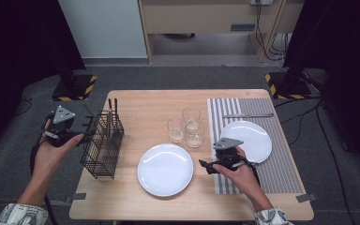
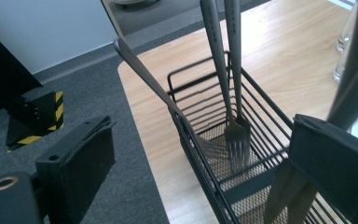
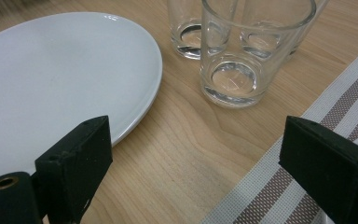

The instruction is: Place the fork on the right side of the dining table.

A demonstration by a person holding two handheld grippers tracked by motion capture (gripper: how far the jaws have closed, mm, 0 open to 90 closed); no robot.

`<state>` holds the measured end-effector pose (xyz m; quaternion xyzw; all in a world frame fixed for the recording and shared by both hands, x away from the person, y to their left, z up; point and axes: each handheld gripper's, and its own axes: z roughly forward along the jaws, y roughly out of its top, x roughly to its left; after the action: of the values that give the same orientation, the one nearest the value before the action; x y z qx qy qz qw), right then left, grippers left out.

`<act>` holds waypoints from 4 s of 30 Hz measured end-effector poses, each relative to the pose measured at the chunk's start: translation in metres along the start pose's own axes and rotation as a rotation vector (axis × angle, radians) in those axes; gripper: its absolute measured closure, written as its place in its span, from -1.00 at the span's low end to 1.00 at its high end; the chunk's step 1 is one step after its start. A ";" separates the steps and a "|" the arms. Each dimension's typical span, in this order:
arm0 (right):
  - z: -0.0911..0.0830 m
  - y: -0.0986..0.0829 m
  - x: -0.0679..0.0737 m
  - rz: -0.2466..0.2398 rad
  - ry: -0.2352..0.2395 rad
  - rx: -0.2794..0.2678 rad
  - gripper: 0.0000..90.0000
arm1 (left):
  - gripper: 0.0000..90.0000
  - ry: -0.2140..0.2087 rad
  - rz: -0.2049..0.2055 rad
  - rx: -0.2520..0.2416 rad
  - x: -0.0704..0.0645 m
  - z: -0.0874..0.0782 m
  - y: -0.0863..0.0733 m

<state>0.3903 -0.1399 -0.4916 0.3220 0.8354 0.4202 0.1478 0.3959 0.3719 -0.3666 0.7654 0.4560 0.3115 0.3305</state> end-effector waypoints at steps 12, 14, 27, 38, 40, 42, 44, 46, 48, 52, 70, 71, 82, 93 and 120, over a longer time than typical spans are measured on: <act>0.000 0.000 0.000 0.001 0.002 0.002 -0.79 | -0.86 0.008 0.010 0.014 0.006 0.015 0.014; 0.000 -0.001 0.000 0.002 0.002 0.003 -0.79 | -0.86 0.009 0.007 0.016 0.007 0.017 0.015; 0.000 -0.002 0.001 -0.003 0.004 0.011 -0.70 | -0.84 0.019 -0.018 0.025 0.018 0.028 0.014; 0.000 -0.003 0.004 -0.022 0.031 0.011 -0.48 | -0.55 -0.019 -0.046 0.044 0.030 0.048 0.023; 0.000 -0.003 0.004 -0.020 0.034 0.011 -0.48 | -0.47 -0.032 -0.058 0.048 0.031 0.051 0.023; 0.001 -0.004 0.004 -0.017 0.035 0.013 -0.47 | -0.35 -0.044 -0.068 0.055 0.032 0.054 0.023; 0.001 -0.004 0.004 -0.015 0.037 0.015 -0.47 | -0.26 -0.051 -0.072 0.064 0.033 0.057 0.023; 0.001 -0.004 0.004 -0.013 0.037 0.015 -0.46 | -0.18 -0.061 -0.086 0.068 0.034 0.059 0.022; 0.001 -0.005 0.004 -0.013 0.036 0.017 -0.45 | -0.11 -0.062 -0.087 0.075 0.034 0.061 0.022; 0.001 -0.005 0.003 -0.012 0.038 0.019 -0.45 | 0.11 -0.069 -0.107 0.079 0.037 0.063 0.020; 0.001 -0.006 0.002 -0.008 0.041 0.023 -0.44 | 0.59 -0.147 -0.190 0.071 0.042 0.069 0.011; 0.001 -0.006 0.003 -0.008 0.041 0.024 -0.44 | 0.61 -0.149 -0.194 0.067 0.042 0.069 0.011; 0.003 -0.006 0.004 -0.016 0.046 0.031 -0.45 | 0.76 -0.140 -0.183 0.059 0.043 0.069 0.007; 0.002 -0.007 0.003 -0.012 0.039 0.032 -0.48 | 0.93 -0.230 -0.153 -0.015 0.039 0.053 0.018; 0.000 -0.010 0.005 -0.006 0.049 0.030 -0.78 | 0.93 -0.282 0.005 -0.059 0.038 0.015 0.049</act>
<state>0.3822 -0.1407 -0.4999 0.3113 0.8458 0.4153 0.1236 0.4465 0.3855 -0.3297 0.7926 0.3939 0.2151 0.4127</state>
